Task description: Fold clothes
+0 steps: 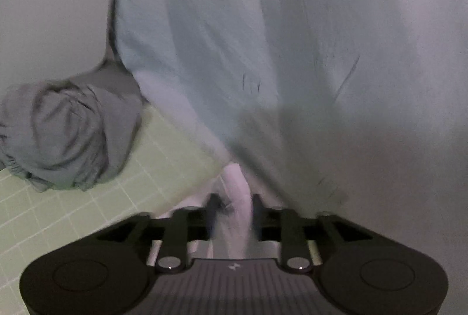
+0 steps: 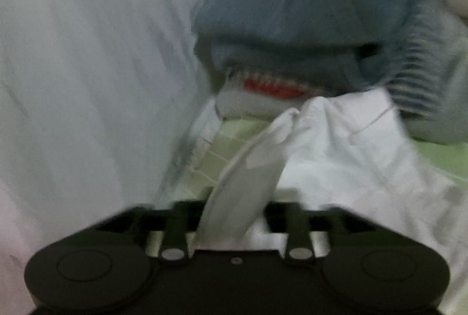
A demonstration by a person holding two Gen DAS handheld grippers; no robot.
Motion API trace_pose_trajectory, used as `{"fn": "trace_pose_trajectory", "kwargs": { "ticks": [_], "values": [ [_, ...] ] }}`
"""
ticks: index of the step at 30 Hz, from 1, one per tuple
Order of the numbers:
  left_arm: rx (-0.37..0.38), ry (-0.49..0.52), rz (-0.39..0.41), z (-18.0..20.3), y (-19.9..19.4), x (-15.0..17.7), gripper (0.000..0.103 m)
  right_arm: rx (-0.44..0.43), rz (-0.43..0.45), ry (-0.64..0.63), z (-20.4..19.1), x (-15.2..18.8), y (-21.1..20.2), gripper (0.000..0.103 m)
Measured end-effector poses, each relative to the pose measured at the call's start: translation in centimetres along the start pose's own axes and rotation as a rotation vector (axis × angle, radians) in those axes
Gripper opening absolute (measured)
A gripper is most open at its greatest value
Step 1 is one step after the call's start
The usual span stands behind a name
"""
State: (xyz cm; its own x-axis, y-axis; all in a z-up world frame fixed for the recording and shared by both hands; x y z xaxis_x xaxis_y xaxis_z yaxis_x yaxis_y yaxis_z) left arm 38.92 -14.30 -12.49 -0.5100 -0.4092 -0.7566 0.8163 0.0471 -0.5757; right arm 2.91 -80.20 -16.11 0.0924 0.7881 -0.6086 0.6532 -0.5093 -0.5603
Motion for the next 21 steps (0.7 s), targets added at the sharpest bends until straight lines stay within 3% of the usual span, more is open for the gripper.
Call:
{"fn": "trace_pose_trajectory", "kwargs": {
  "ticks": [2,3,4,8,13,17,21],
  "values": [
    [-0.032,0.047,-0.027,-0.4,1.1,1.7,0.06,-0.009,0.008,-0.075,-0.7,1.2,-0.3,0.094],
    [-0.047,0.07,-0.04,-0.7,1.6,2.5,0.07,-0.005,0.001,-0.114,-0.8,1.9,-0.8,0.101],
    [-0.079,0.082,-0.052,-1.6,1.4,3.5,0.073,0.01,-0.015,-0.154,-0.7,2.7,-1.5,0.103],
    [-0.225,0.07,-0.107,-6.8,-0.7,6.9,0.074,0.102,0.021,-0.2,1.4,5.3,-6.2,0.103],
    [-0.299,0.013,-0.161,-11.7,-3.5,10.0,0.088,0.233,0.092,-0.007,6.1,8.0,-11.7,0.103],
    [-0.266,-0.056,-0.184,-12.6,-3.4,11.3,0.088,0.274,0.055,0.116,8.1,9.6,-12.6,0.103],
    [-0.246,-0.094,-0.165,-11.7,-2.1,11.6,0.092,0.226,-0.012,0.274,9.1,11.7,-11.8,0.103]
  ]
}}
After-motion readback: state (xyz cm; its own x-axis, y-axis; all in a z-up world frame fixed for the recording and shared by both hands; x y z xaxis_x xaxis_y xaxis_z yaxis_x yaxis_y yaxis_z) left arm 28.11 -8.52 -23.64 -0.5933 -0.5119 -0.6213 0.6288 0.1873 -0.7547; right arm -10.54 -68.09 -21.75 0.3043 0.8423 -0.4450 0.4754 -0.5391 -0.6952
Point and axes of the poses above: each gripper's, at about its wrist camera, not at the fingertips, and y roughly the way its jaws point, z to its right, x to its underside, the point moved 4 cm from there along y, roughly the way its jaws point, and after that the axes turned 11 degrees about z, right-handed, at the moved point
